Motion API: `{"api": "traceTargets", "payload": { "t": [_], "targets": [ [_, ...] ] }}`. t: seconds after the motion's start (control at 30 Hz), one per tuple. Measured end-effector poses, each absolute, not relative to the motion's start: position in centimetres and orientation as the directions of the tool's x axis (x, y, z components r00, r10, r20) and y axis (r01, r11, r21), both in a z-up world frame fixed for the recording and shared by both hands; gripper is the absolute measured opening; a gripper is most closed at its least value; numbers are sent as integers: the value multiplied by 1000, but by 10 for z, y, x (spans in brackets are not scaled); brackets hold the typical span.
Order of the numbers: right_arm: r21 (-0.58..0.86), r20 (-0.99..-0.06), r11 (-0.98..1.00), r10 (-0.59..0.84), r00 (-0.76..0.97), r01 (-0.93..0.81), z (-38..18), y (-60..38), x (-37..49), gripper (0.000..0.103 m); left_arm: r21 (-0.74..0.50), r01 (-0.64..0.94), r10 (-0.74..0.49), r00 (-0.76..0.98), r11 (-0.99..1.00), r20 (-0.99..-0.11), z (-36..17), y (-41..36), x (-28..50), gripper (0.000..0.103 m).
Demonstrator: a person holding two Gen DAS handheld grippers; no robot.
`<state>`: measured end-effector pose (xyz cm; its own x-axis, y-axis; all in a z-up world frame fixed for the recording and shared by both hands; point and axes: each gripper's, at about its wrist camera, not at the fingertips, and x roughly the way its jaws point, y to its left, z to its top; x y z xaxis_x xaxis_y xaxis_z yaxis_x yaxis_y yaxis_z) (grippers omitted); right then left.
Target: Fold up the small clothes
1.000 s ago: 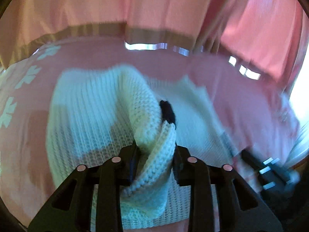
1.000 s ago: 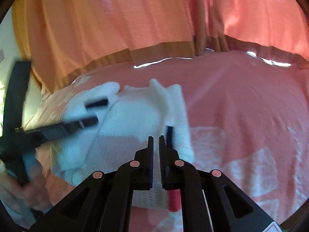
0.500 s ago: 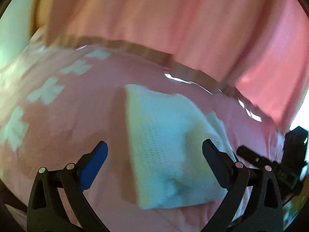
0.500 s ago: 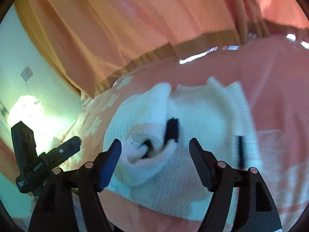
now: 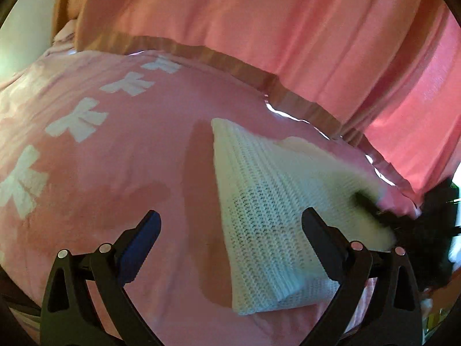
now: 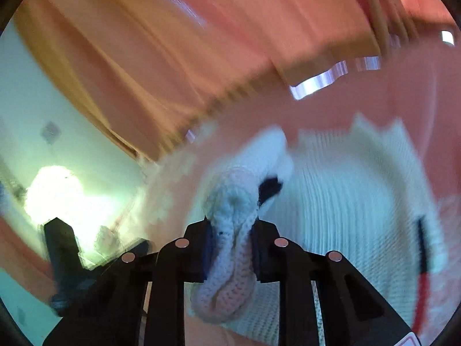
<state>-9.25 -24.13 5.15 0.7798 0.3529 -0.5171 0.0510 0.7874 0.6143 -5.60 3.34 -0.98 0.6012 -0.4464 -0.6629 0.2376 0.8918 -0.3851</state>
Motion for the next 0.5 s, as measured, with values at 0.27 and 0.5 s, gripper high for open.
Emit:
{"api": "traceTargets", "payload": {
  "t": [0.27,0.5],
  "targets": [
    [443,-726,831,111,679,338,26,-312,-160,20,-347,412,-529,509,842,-679,-16,-24,-81,96],
    [517,-733,789,209,647,331,1,-325,-170,30,-215,561,-497,416,799,-761,-46,-60,-122,96]
  ]
}}
